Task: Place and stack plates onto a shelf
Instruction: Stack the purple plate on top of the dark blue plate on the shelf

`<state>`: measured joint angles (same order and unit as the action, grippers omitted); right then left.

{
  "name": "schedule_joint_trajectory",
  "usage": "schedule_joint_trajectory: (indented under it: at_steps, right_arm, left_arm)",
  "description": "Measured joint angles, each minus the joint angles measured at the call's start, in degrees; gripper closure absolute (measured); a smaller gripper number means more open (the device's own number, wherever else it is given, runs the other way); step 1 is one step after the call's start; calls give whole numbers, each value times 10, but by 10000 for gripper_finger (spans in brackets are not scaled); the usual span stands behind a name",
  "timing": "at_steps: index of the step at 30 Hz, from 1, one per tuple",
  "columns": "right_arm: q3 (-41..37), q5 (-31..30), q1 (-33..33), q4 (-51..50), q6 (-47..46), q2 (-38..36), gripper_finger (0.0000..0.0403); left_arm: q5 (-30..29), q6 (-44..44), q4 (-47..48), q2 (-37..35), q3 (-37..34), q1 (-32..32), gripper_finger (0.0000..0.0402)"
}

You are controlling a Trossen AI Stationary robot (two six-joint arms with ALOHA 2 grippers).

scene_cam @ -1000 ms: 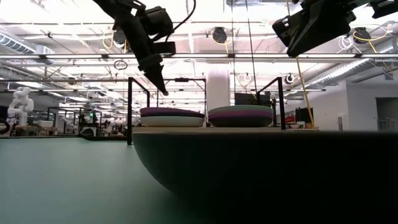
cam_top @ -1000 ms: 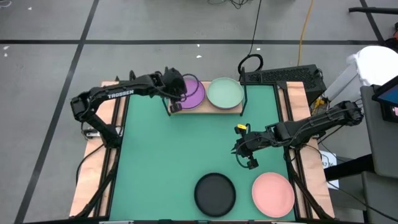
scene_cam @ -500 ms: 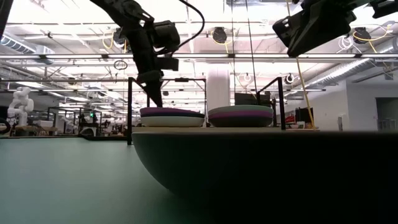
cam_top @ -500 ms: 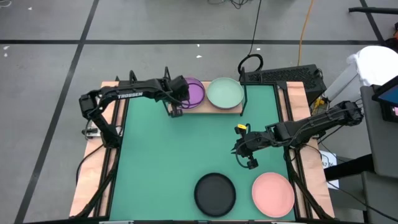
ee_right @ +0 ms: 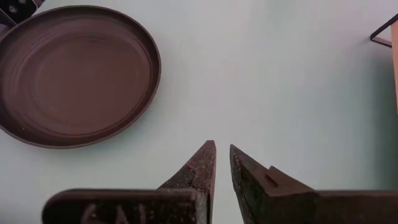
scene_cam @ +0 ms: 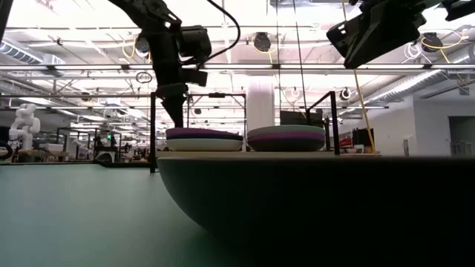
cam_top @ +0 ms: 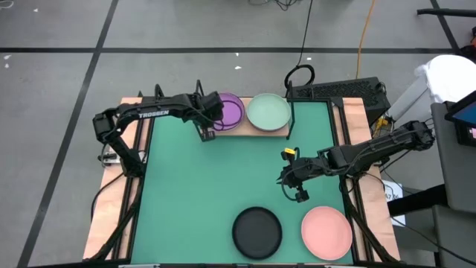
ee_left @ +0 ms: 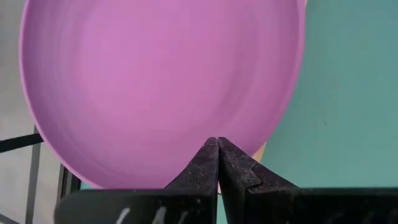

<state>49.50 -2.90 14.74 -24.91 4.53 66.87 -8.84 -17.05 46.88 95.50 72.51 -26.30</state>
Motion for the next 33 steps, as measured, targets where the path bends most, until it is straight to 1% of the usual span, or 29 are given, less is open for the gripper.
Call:
schedule_joint_trajectory:
  at_steps: [18, 33]
  right_arm:
    - [0, 0, 2, 0, 6, 0, 371]
    - [0, 0, 3, 0, 7, 0, 371]
  left_arm:
    - [-16, 28, 12, 0, 0, 5, 398]
    - [-21, 41, -3, 9, 0, 12, 398]
